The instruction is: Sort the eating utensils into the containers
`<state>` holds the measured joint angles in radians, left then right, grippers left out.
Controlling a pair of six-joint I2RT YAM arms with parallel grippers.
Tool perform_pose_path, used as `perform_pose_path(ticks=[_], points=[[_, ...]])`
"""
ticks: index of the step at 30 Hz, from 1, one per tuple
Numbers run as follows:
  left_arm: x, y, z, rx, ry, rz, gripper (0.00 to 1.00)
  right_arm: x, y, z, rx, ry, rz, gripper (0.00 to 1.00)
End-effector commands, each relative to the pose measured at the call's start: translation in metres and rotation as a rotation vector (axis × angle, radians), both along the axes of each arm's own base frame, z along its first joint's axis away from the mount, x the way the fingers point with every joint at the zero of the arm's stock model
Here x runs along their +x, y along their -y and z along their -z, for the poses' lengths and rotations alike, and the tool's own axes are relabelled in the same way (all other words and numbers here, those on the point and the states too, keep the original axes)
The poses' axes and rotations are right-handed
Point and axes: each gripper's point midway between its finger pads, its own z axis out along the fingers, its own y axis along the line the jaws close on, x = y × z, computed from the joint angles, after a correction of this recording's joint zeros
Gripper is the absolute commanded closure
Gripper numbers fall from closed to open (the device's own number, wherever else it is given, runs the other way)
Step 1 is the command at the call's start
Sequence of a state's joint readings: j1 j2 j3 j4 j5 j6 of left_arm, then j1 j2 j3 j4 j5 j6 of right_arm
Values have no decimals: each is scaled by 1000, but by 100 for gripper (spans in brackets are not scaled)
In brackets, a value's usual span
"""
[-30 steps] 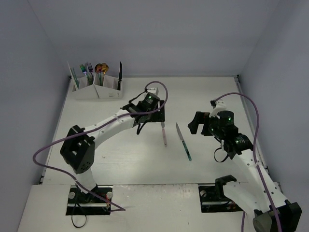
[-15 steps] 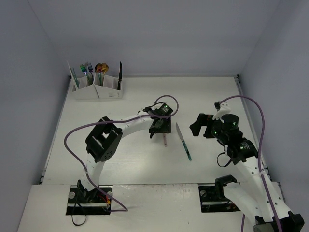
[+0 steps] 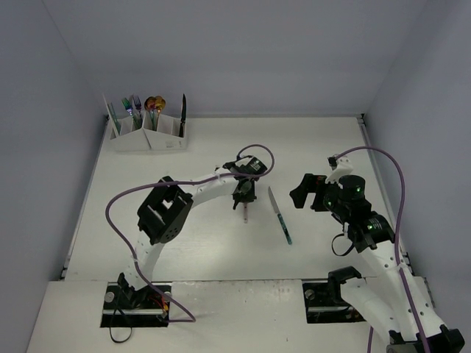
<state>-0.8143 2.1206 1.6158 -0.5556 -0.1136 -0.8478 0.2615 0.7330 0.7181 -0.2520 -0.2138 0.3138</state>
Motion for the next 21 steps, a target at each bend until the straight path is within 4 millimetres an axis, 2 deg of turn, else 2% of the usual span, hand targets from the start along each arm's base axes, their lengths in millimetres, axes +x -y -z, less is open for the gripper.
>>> perform_pose_path(ticks=[1,3,7,9,13,16,17,21], points=[[-3,-18,5,99,-4,-3,90,6,-1,-12,17,42,2,0],[-2,-25,3,132,13,6,100,6,-2,-11,15,38,2,0],[3,-38,-5,173,43,29,100,8,-2,-8,12,29,4,0],[11,-45,-20,197,98,42,100,8,-1,-8,10,27,4,0],[36,-64,-75,273,296,71,100,10,-1,-4,3,14,8,0],[57,-78,-118,269,438,75,100,14,-1,0,-10,-1,6,0],[64,-85,-136,255,488,78,100,15,-1,0,-14,-3,7,0],[106,-121,-180,187,666,21,100,20,-1,5,-32,-22,2,0]])
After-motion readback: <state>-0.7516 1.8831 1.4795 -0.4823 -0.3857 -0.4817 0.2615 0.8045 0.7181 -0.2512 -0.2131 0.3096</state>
